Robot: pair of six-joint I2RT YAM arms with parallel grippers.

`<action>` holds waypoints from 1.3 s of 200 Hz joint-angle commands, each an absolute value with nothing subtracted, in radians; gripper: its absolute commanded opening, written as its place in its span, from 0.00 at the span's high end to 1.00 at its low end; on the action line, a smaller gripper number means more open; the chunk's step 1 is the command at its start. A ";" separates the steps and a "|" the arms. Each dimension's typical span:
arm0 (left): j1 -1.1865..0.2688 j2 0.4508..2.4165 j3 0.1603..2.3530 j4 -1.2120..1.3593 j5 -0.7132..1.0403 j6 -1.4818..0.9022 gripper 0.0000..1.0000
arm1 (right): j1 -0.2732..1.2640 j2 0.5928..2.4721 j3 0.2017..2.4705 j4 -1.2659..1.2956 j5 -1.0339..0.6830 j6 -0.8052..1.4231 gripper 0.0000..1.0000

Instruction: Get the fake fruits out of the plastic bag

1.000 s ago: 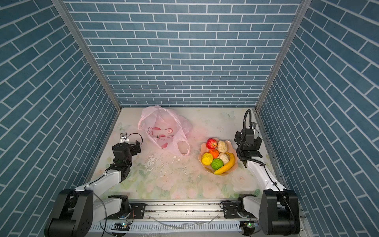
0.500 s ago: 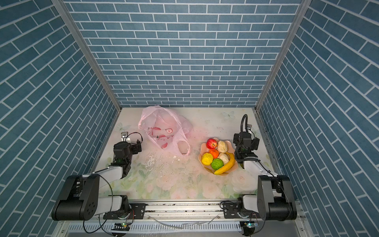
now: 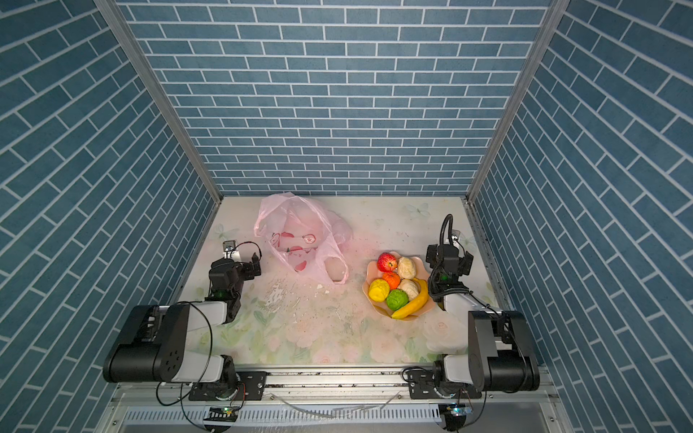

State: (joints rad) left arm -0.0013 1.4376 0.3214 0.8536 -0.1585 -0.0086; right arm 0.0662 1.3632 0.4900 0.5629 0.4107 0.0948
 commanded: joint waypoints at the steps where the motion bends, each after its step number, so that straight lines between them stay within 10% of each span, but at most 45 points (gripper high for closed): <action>1: 0.006 1.461 0.314 0.934 -0.143 -0.013 0.01 | 0.057 1.378 0.474 0.603 0.387 0.054 0.01; 260: 0.006 1.522 0.344 0.934 -0.059 0.017 0.01 | -0.030 1.459 0.350 0.872 0.252 0.126 0.01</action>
State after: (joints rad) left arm -0.0002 1.5131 0.3267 0.9398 -0.0650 0.0093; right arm -0.0204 1.4456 0.3729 0.7975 0.2672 0.1081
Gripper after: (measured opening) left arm 0.994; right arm 0.991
